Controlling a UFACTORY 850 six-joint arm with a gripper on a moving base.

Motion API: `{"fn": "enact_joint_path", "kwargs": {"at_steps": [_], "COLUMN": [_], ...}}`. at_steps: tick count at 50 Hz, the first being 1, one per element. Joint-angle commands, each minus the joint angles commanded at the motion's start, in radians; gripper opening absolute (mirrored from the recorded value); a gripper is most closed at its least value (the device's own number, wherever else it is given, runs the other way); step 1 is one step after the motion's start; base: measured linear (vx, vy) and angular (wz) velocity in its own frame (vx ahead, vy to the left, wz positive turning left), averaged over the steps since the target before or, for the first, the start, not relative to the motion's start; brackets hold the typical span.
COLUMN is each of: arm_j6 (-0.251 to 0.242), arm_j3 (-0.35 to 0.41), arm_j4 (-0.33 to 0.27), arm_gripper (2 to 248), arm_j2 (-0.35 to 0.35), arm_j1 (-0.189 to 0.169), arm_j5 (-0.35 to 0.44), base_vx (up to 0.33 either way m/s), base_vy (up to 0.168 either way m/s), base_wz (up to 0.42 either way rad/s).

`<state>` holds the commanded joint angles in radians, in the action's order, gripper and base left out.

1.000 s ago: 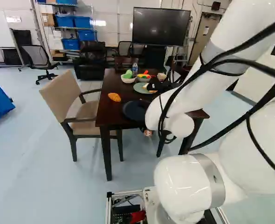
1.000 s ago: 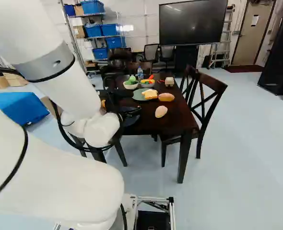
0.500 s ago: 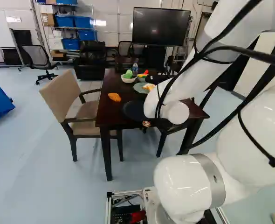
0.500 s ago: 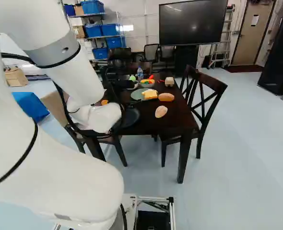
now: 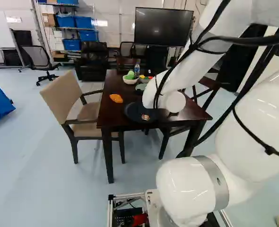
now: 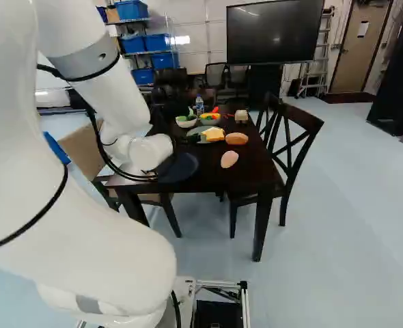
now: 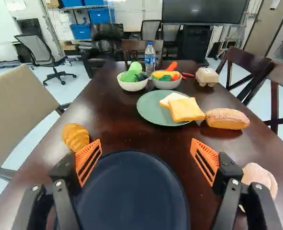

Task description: Move the croissant to the empty plate

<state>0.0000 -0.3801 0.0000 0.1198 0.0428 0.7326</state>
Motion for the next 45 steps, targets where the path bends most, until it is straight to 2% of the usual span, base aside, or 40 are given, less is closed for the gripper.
{"fn": "enact_joint_path", "kwargs": {"at_steps": [45], "arm_j6": [0.0], "arm_j3": [-0.189], "arm_j4": [0.0], "arm_gripper": [247], "arm_j2": [-0.082], "arm_j1": [0.12], "arm_j5": [-0.188], "base_vx": [0.0], "base_vy": [0.0], "base_wz": [0.0]}}
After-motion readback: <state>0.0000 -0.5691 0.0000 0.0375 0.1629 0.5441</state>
